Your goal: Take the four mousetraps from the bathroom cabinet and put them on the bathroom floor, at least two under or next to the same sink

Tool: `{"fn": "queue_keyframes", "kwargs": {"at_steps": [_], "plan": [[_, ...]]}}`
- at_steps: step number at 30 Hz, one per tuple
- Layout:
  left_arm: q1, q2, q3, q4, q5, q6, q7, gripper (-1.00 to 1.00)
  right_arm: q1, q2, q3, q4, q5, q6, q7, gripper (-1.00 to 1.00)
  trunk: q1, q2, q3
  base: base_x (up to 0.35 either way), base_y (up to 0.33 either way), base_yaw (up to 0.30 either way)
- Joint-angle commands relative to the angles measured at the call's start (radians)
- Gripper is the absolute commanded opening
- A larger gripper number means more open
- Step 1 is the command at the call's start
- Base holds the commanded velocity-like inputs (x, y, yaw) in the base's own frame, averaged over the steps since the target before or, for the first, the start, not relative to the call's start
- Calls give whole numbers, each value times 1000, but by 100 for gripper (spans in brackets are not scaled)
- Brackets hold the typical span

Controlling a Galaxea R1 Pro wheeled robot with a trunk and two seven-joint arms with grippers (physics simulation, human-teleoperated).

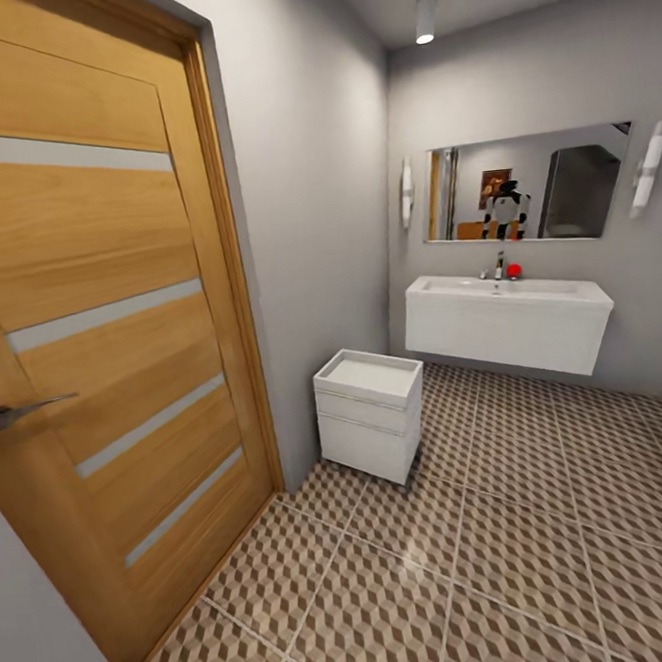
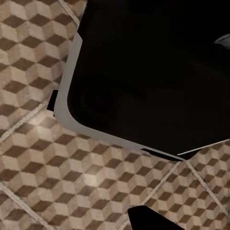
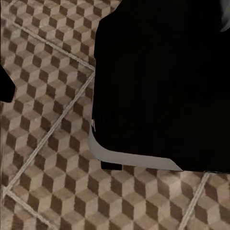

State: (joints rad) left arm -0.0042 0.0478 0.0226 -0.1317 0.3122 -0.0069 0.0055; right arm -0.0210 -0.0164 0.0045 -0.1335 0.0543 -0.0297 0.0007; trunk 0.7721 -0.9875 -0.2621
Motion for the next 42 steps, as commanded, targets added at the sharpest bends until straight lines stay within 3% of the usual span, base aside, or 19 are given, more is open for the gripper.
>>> {"fn": "queue_keyframes", "kwargs": {"at_steps": [1, 10, 19, 29, 42], "plan": [[0, 0, 2, 0, 4, -1, 1, 100, 0, 0, 0, -10, 22, -1, -2, 100, -4, 7, 2, 0, 0, 294], [0, 0, 2, 0, 4, -1, 1, 100, -5, 0, 0, -41, 109, 5, -8, 100, -38, 70, 31, 0, 0, 293], [0, 0, 2, 0, 4, 0, 1, 100, -51, 2, 0, -58, 190, 26, -10, 100, -73, 133, 64, 0, 0, 271], [0, 0, 2, 3, 4, 0, 1, 100, -81, 1, 0, -61, 224, 65, -10, 100, -111, 203, 105, 0, 0, 241], [0, 0, 2, 7, 3, -1, 1, 100, -88, 3, -2, -51, 230, 64, -8, 100, -161, 294, 160, 0, 0, 223]]}}
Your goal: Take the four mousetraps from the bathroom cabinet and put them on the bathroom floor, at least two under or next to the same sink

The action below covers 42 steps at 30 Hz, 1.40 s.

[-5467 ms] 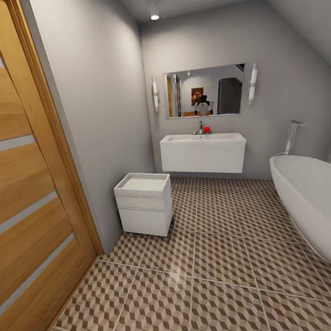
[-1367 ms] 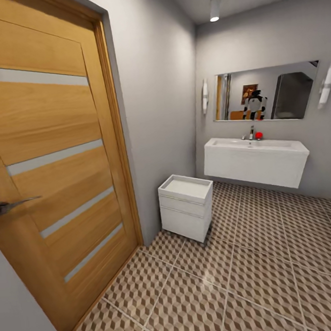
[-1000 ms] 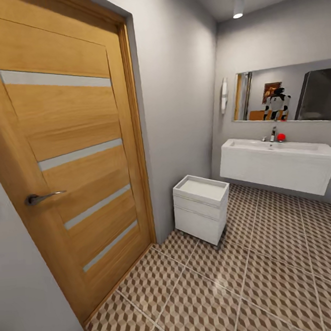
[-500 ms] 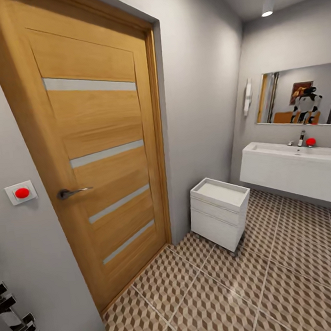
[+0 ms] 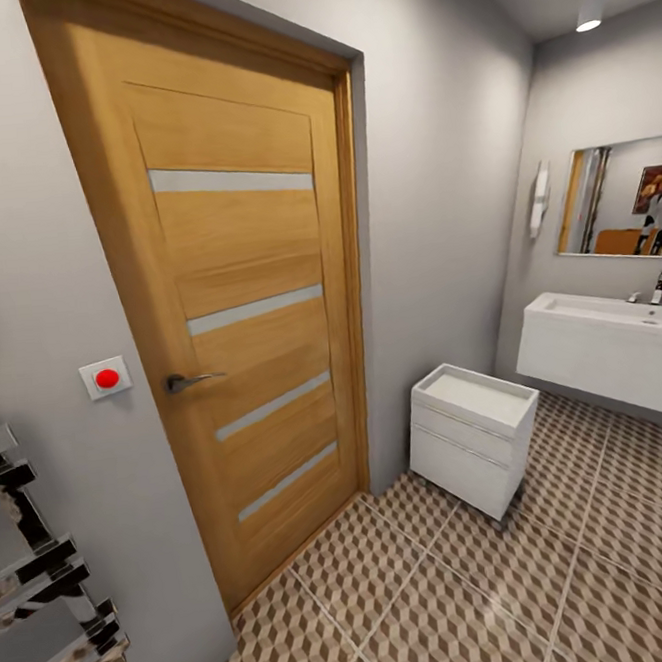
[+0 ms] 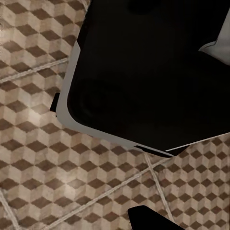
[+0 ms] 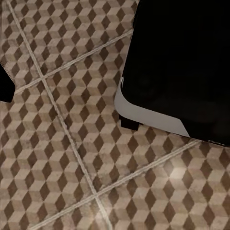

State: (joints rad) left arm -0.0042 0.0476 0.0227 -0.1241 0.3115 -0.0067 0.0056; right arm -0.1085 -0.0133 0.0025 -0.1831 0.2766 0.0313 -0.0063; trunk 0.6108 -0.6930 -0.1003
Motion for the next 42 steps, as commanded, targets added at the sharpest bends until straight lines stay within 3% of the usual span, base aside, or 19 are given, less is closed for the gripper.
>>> {"fn": "queue_keyframes", "kwargs": {"at_steps": [1, 42], "plan": [[0, 0, 2, 0, 4, -1, 1, 100, 0, 0, 0, -1, 7, 3, 0, 100, -4, 6, 3, 0, 0, 226], [0, -1, 1, 0, 3, -1, 1, 100, 0, 0, 2, 1, 10, 2, 1, 100, -161, 293, 172, 0, 0, 234]]}}
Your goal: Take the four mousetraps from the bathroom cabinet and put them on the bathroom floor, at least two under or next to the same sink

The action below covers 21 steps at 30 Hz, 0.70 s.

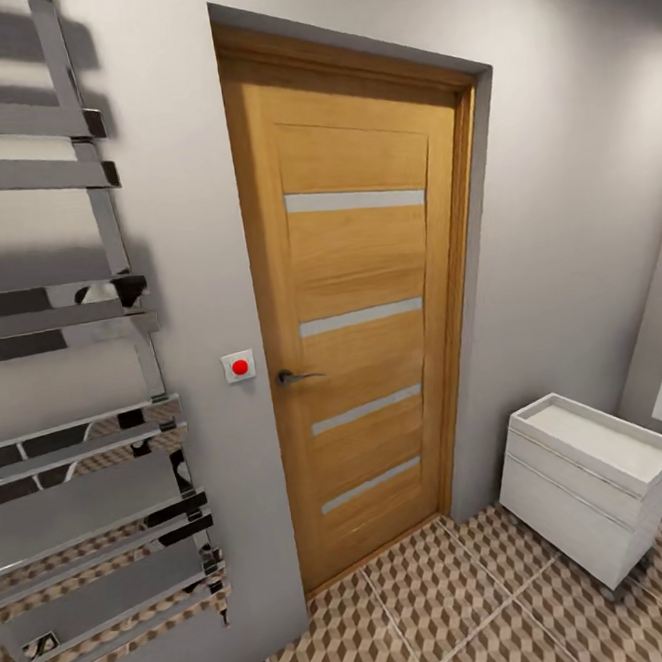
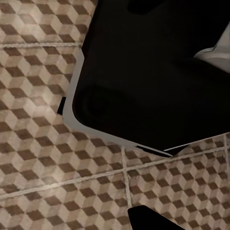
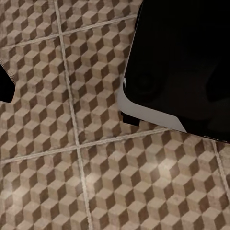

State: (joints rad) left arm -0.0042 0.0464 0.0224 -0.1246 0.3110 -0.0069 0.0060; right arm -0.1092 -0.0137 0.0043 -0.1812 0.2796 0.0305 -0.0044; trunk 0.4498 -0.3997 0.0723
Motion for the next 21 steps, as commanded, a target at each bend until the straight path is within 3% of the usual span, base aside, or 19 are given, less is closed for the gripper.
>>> {"fn": "queue_keyframes", "kwargs": {"at_steps": [1, 21], "plan": [[0, 0, 2, 0, 4, -1, 1, 100, 0, 0, 0, -1, 7, 3, 0, 100, 0, 0, 0, 0, 0, 264], [0, 0, 2, 2, 4, -1, 1, 100, 0, 0, 2, -1, 9, 3, -2, 100, 0, 0, 3, 0, 0, 285]]}}
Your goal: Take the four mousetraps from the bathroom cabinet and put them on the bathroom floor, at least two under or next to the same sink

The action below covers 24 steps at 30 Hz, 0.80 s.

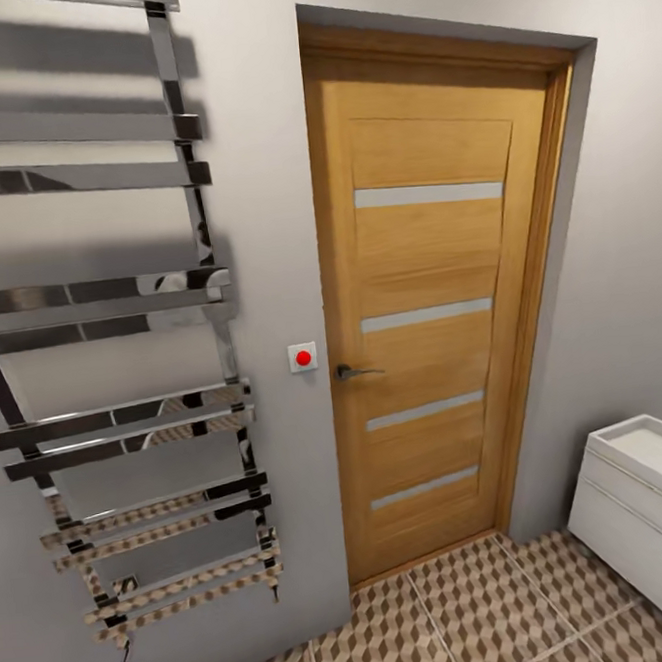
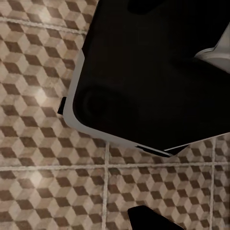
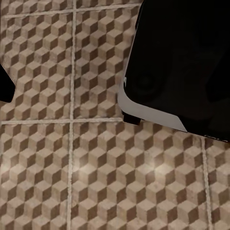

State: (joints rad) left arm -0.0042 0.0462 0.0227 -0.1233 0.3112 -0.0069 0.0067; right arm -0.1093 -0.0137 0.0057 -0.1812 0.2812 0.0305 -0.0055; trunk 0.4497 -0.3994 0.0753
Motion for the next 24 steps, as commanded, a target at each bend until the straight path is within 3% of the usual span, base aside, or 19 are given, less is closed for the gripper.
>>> {"fn": "queue_keyframes", "kwargs": {"at_steps": [1, 24], "plan": [[0, 0, 2, 0, 4, -1, 1, 100, 0, 0, 0, -1, 7, 3, -1, 100, 0, -1, 0, 0, 0, 292], [0, 0, 1, 0, 3, -1, 0, 100, 0, 0, 0, -1, 7, 3, 0, 100, 0, -1, 0, 0, 0, 293]]}}
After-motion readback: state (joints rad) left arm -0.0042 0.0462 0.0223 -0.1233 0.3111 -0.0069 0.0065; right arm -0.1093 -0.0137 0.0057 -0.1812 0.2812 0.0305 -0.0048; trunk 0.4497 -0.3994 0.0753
